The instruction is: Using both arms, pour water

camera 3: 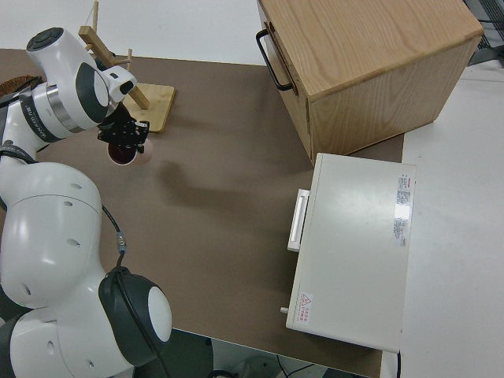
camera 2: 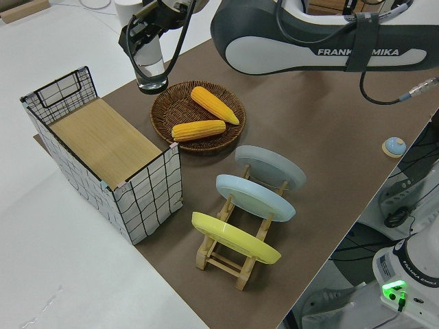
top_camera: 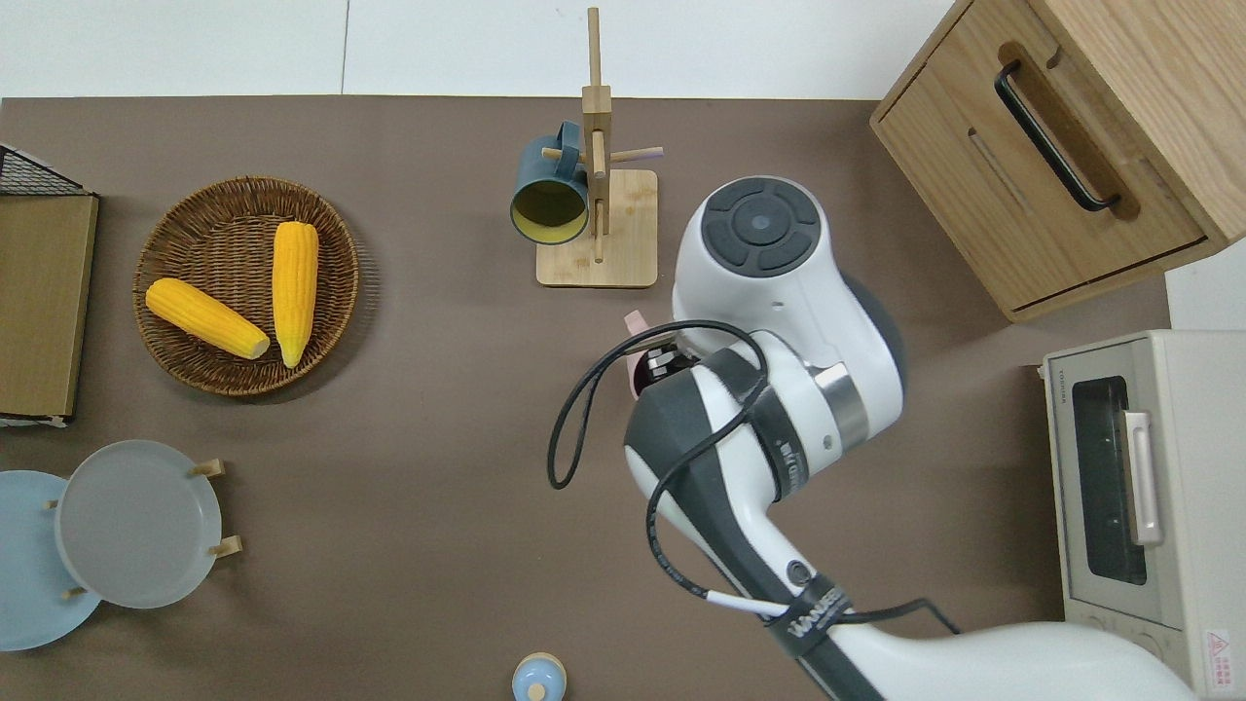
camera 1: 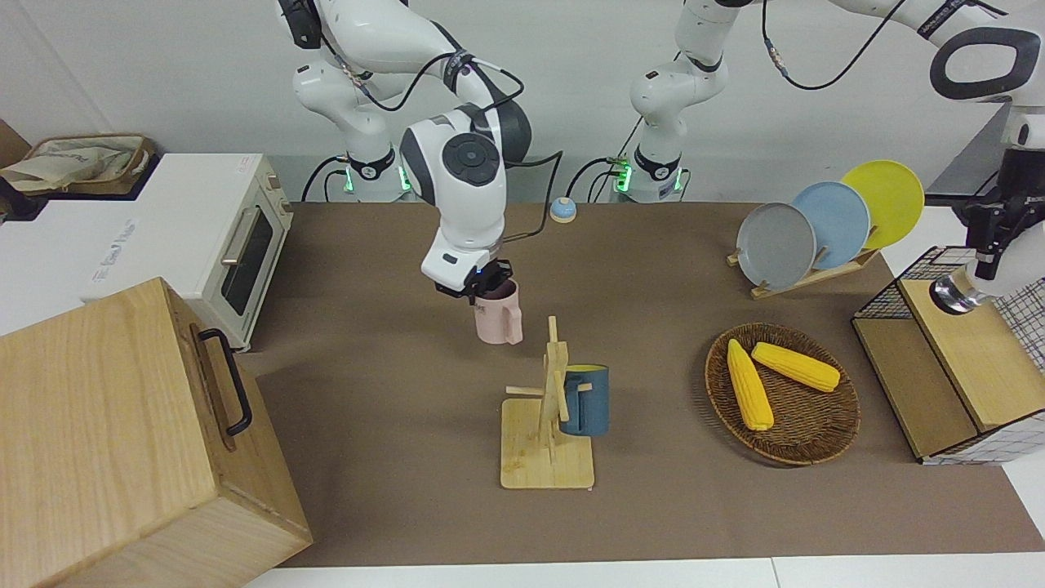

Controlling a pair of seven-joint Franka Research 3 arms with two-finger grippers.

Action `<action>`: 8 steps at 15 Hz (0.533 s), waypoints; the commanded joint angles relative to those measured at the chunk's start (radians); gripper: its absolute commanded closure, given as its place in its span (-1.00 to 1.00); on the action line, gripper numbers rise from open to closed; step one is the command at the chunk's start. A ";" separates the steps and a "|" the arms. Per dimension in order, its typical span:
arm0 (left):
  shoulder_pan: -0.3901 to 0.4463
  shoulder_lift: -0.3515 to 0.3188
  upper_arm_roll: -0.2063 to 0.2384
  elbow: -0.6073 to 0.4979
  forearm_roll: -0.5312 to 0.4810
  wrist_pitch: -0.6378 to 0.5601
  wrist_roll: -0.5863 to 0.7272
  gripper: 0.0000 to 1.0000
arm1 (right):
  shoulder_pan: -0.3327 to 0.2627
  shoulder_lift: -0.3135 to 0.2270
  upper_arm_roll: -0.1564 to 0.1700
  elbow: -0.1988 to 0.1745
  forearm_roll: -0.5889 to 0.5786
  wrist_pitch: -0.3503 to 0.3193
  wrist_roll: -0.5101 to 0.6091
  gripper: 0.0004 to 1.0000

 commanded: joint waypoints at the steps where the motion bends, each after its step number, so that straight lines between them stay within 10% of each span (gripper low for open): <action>1: -0.044 -0.167 0.005 -0.180 0.026 0.025 -0.073 1.00 | 0.081 0.020 -0.004 -0.004 0.082 0.027 0.194 1.00; 8: -0.055 -0.360 -0.073 -0.433 0.042 0.027 -0.095 1.00 | 0.213 0.103 -0.003 0.009 0.180 0.128 0.416 1.00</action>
